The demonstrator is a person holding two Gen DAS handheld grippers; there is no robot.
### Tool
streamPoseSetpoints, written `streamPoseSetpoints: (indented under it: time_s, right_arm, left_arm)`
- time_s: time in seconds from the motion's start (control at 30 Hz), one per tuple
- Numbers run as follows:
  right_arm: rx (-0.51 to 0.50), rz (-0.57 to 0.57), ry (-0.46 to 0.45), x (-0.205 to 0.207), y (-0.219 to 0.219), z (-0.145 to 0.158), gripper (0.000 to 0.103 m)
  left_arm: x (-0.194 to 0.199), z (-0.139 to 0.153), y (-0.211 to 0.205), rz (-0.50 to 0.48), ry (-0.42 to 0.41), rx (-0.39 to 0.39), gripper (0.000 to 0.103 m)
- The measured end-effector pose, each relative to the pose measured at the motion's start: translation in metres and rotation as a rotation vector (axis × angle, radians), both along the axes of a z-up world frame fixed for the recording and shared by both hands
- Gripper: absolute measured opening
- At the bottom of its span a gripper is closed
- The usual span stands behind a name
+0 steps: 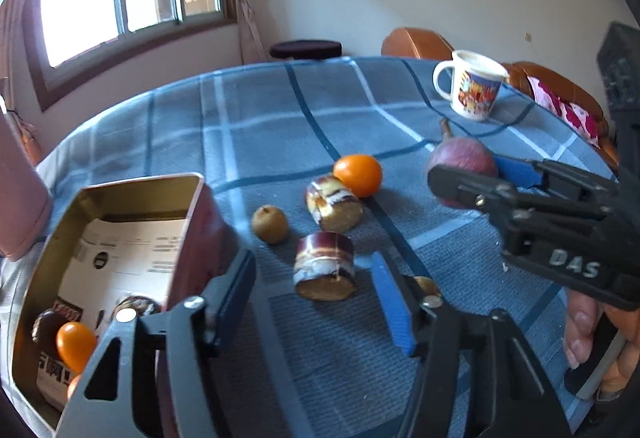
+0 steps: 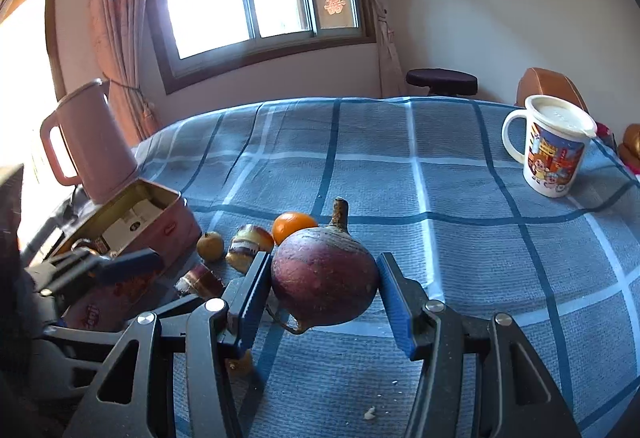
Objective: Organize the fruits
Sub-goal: 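Grasp the brown-and-cream cylindrical pastry with the left tool while the right tool lifts the purple fruit, then carry the pastry in the left tool while the right tool carries the purple fruit over the tin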
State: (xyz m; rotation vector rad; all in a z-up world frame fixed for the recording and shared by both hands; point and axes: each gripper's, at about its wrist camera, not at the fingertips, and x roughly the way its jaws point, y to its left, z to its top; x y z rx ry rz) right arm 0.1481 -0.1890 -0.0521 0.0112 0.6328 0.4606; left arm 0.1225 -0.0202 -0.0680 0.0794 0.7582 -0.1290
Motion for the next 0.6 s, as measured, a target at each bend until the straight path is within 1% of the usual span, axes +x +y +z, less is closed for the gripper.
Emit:
streamPoseSetpoints:
  time_s: [0.1,0.17,0.2,0.23,0.3,0.4,0.6]
  right_arm:
    - [0.016,-0.003,-0.004,-0.001,-0.002,0.001,0.055]
    - [0.010,0.000,-0.006,-0.001,0.000,0.001,0.055]
    - [0.008,0.001,-0.005,-0.001,0.001,0.000,0.055]
    - [0.008,0.004,-0.004,0.000,0.001,0.000,0.055]
    - [0.009,0.008,0.003,0.001,0.001,-0.001,0.055]
    - [0.012,0.011,0.006,0.001,0.001,-0.002,0.055]
    - [0.022,0.019,-0.030,-0.006,0.000,0.002,0.055]
  left_arm:
    - [0.011,-0.008,-0.004,-0.023,0.060,-0.016,0.047]
    - [0.017,-0.013,-0.002,-0.021,0.100,-0.043,0.045]
    - [0.019,-0.014,0.000,-0.020,0.110,-0.057,0.039]
    - [0.020,-0.015,0.002,-0.021,0.121,-0.070,0.037]
    - [0.020,-0.016,0.006,-0.026,0.128,-0.101,0.037]
    - [0.018,-0.015,0.009,-0.020,0.123,-0.124,0.037]
    - [0.006,-0.004,0.013,-0.010,0.034,-0.130,0.037]
